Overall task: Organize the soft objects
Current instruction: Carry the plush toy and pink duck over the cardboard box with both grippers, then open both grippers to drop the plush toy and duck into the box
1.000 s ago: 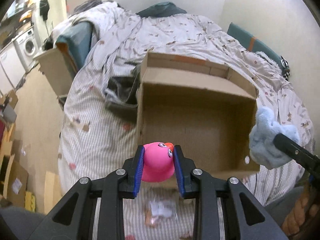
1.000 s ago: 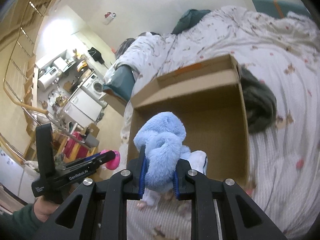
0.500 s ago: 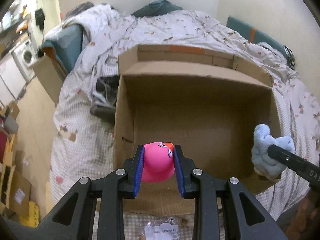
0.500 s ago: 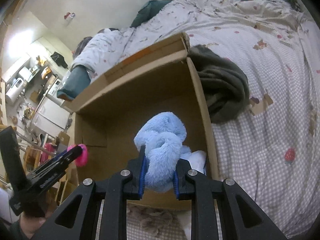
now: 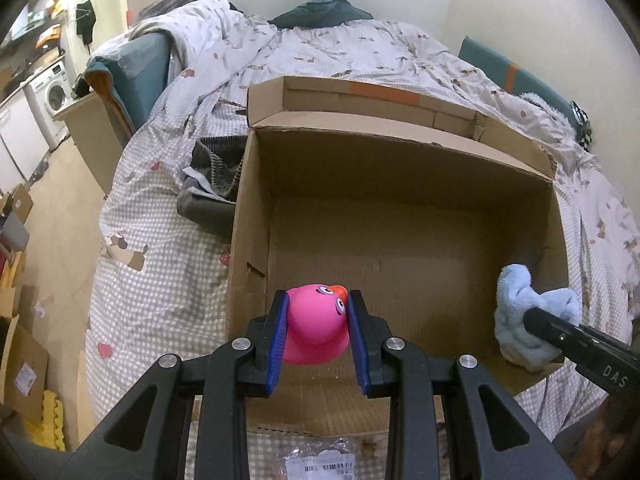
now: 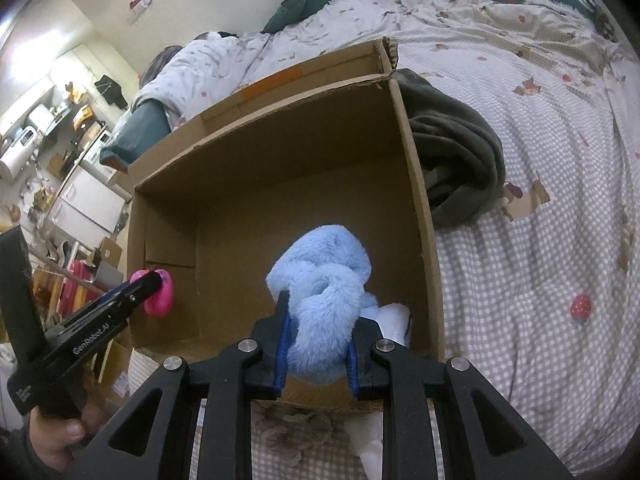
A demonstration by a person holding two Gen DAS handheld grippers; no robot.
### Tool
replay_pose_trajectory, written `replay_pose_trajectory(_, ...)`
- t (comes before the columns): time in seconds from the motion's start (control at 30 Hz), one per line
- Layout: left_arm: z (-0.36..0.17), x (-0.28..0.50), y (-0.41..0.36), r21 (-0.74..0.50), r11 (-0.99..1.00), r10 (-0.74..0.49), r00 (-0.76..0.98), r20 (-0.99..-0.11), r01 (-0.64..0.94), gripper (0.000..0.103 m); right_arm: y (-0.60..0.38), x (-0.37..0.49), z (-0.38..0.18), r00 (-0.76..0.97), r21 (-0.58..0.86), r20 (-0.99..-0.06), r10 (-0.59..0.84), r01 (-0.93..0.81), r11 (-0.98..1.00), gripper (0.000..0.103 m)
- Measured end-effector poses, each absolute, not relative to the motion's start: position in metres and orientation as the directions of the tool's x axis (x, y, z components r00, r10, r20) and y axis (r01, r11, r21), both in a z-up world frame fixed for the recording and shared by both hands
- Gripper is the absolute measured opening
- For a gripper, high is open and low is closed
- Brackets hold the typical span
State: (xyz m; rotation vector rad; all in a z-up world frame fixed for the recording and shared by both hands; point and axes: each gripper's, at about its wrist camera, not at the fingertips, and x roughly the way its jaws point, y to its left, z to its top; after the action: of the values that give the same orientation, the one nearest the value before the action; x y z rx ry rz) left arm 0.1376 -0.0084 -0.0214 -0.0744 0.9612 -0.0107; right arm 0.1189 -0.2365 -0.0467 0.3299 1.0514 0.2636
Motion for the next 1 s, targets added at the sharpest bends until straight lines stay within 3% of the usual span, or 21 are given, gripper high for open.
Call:
replay_pose_trajectory(0.4,-0.027,0.135,-0.017,-0.045,0.999,-0.041,0.557,-0.829,0.007,0.026,-0.225,0.120,-0.047,0.442,0.432,-0.787,0.430,-0.103,0.896,0.023)
replay_pose_trajectory(0.47,-0.028,0.135,-0.017,-0.042,0.999,-0.039,0.557,-0.830,0.008,0.026,-0.221,0.118,-0.043,0.440,0.451,-0.771,0.459,-0.131,0.883,0.027)
replay_pose_trajectory(0.57,-0.030,0.136,-0.015,-0.048,0.999,-0.041,0.551,-0.833,0.001,0.026,-0.217,0.117,-0.039,0.440,0.466,-0.757,0.483,-0.155,0.871,0.039)
replay_pose_trajectory(0.63,-0.031,0.136,-0.013,-0.059,0.998,-0.046,0.547,-0.836,-0.006,0.026,-0.217,0.116,-0.037,0.450,0.477,-0.746,0.492,-0.154,0.865,0.074)
replay_pose_trajectory(0.73,-0.031,0.136,-0.010,-0.081,0.997,-0.062,0.540,-0.840,-0.012,0.028,-0.218,0.115,-0.033,0.477,0.469,-0.738,0.477,-0.147,0.871,0.075)
replay_pose_trajectory(0.77,-0.031,0.137,-0.010,-0.080,0.997,-0.060,0.538,-0.841,-0.014,0.031,-0.219,0.115,-0.034,0.477,0.464,-0.742,0.471,-0.141,0.874,0.075)
replay_pose_trajectory(0.83,-0.030,0.137,-0.009,-0.078,0.997,-0.055,0.535,-0.843,-0.022,0.063,-0.221,0.116,-0.036,0.475,0.462,-0.750,0.460,-0.122,0.879,0.075)
replay_pose_trajectory(0.9,-0.028,0.135,-0.009,-0.083,0.996,-0.055,0.546,-0.836,-0.026,0.069,-0.223,0.117,-0.038,0.470,0.459,-0.757,0.453,-0.111,0.882,0.075)
replay_pose_trajectory(1.0,-0.027,0.134,-0.010,-0.073,0.997,-0.049,0.549,-0.835,-0.022,0.069,-0.225,0.118,-0.038,0.474,0.458,-0.760,0.444,-0.094,0.884,0.075)
